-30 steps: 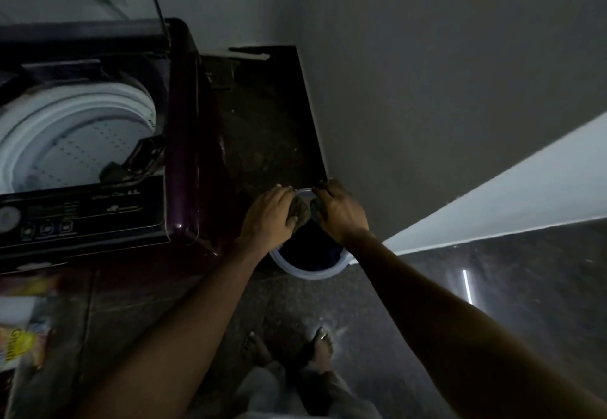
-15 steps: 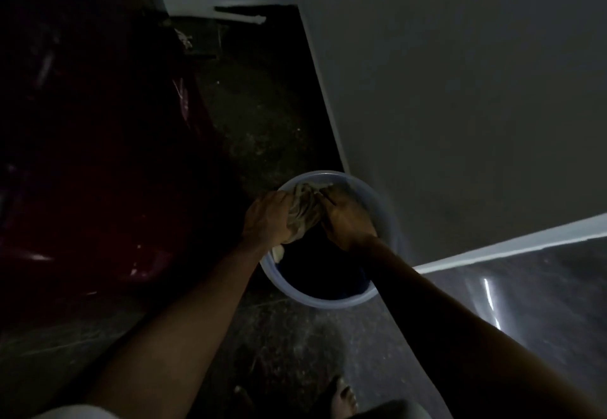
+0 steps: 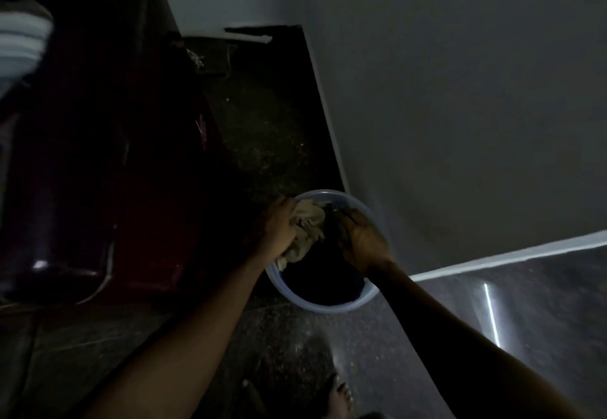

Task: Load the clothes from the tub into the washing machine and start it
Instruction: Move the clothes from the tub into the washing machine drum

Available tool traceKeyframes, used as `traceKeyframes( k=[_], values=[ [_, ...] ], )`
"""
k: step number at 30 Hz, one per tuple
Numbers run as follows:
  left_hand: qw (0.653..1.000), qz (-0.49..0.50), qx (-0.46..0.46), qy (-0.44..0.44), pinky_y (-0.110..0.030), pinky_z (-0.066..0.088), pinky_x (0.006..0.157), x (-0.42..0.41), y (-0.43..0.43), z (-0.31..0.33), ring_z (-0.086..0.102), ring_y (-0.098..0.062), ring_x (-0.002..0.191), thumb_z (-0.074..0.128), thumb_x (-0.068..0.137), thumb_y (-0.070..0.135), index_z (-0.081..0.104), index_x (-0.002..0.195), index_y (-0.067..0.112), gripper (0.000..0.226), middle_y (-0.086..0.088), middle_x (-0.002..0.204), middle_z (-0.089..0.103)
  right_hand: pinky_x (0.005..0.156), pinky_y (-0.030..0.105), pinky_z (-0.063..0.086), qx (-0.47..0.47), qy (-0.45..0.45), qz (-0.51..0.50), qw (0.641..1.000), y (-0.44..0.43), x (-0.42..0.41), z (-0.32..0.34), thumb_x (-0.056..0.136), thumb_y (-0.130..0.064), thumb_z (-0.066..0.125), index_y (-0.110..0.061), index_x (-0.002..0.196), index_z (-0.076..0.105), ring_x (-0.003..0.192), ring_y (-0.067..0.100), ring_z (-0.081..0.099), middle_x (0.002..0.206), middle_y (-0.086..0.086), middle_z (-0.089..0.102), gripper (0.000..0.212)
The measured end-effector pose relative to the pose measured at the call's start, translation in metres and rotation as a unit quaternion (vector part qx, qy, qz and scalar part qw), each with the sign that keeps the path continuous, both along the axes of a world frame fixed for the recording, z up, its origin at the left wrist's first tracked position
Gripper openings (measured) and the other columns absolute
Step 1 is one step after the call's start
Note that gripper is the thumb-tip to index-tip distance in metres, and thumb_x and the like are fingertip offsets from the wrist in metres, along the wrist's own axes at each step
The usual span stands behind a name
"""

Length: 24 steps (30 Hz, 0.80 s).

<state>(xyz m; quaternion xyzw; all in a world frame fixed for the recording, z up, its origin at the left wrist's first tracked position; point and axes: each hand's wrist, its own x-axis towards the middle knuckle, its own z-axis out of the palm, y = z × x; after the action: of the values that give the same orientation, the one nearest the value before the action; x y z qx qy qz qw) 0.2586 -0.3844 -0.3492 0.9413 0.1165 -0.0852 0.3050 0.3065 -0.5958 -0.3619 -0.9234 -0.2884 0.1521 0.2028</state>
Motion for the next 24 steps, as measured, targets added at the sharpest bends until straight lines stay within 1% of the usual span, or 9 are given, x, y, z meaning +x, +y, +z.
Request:
traceKeyframes(
  k=[4,9,10,12,13,15,19,21,24],
  values=[
    [0.996,0.004,-0.067,-0.051,-0.041,0.047,0.092,-0.005,-0.02,0.108,0.055,-0.029,0.108,0.052,0.086,0.0,0.058,0.12,0.011,0.036,-0.008,0.118,0.053,0.108,0.034,0.033,0.057,0.05,-0.032,0.997,0.004,-0.011,0.096,0.076,-0.024,0.076,-0.006,0.142,0.039,0.134,0.033,0.039,0.145,0.017,0.042,0.077],
    [0.978,0.027,-0.15,-0.139,-0.034,0.047,0.091,-0.021,-0.045,0.253,0.057,-0.023,0.106,0.049,0.087,-0.003,0.061,0.118,0.008,0.035,-0.009,0.116,0.057,0.11,0.029,0.031,0.149,0.136,-0.089,0.975,0.002,-0.029,0.194,0.065,-0.045,0.082,-0.014,0.145,0.033,0.134,0.015,0.034,0.148,0.004,0.036,0.1],
    [0.974,0.027,-0.17,-0.15,-0.032,0.047,0.091,-0.025,-0.048,0.279,0.057,-0.02,0.106,0.05,0.087,-0.004,0.061,0.118,0.008,0.035,-0.009,0.116,0.058,0.107,0.023,0.033,0.178,0.155,-0.113,0.965,0.003,-0.031,0.207,0.066,-0.042,0.083,-0.016,0.143,0.035,0.131,0.008,0.036,0.145,0.0,0.039,0.095],
    [0.961,0.041,-0.218,-0.165,-0.029,0.047,0.091,-0.034,-0.049,0.323,0.058,-0.017,0.106,0.051,0.086,-0.006,0.062,0.117,0.007,0.036,-0.008,0.115,0.061,0.095,0.011,0.039,0.237,0.192,-0.126,0.944,0.006,-0.038,0.243,0.077,-0.018,0.079,-0.013,0.136,0.043,0.116,-0.002,0.046,0.132,-0.003,0.047,0.069],
    [0.955,0.059,-0.24,-0.167,-0.029,0.047,0.09,-0.039,-0.047,0.341,0.058,-0.017,0.105,0.051,0.086,-0.005,0.062,0.117,0.007,0.035,-0.009,0.115,0.062,0.09,0.014,0.044,0.256,0.208,-0.126,0.936,0.008,-0.04,0.262,0.083,-0.008,0.072,-0.008,0.131,0.048,0.104,-0.002,0.054,0.125,-0.001,0.052,0.053],
    [0.951,0.105,-0.238,-0.169,-0.031,0.048,0.088,-0.048,-0.035,0.361,0.06,-0.019,0.103,0.052,0.088,-0.001,0.063,0.115,0.008,0.03,-0.011,0.113,0.064,0.081,0.023,0.045,0.27,0.24,-0.134,0.923,0.008,-0.042,0.294,0.09,-0.002,0.06,-0.002,0.121,0.056,0.089,-0.001,0.056,0.114,0.004,0.057,0.031],
    [0.975,0.171,-0.068,-0.126,-0.041,0.051,0.089,-0.067,0.003,0.346,0.06,-0.025,0.104,0.054,0.087,0.006,0.062,0.115,0.017,0.031,-0.007,0.113,0.063,0.078,0.025,0.04,0.247,0.175,-0.141,0.942,-0.005,-0.032,0.334,0.073,-0.011,0.051,-0.011,0.11,0.059,0.096,0.02,0.059,0.101,0.004,0.061,0.037],
    [0.986,0.138,-0.053,-0.074,-0.044,0.05,0.095,-0.075,0.005,0.335,0.057,-0.022,0.113,0.057,0.086,0.007,0.052,0.128,0.029,0.048,-0.002,0.124,0.059,0.073,0.025,0.038,0.224,0.126,-0.14,0.956,-0.009,-0.026,0.349,0.066,-0.018,0.047,-0.013,0.107,0.06,0.092,0.018,0.06,0.097,0.001,0.063,0.044],
    [0.993,0.014,-0.111,-0.036,-0.042,0.042,0.108,-0.075,-0.014,0.33,0.046,-0.021,0.131,0.074,0.08,0.024,0.032,0.147,0.036,0.079,-0.002,0.144,0.044,0.074,0.024,0.038,0.225,0.097,-0.129,0.961,-0.001,-0.02,0.373,0.064,-0.018,0.047,-0.01,0.116,0.059,0.095,0.018,0.059,0.103,0.002,0.064,0.054]
  ],
)
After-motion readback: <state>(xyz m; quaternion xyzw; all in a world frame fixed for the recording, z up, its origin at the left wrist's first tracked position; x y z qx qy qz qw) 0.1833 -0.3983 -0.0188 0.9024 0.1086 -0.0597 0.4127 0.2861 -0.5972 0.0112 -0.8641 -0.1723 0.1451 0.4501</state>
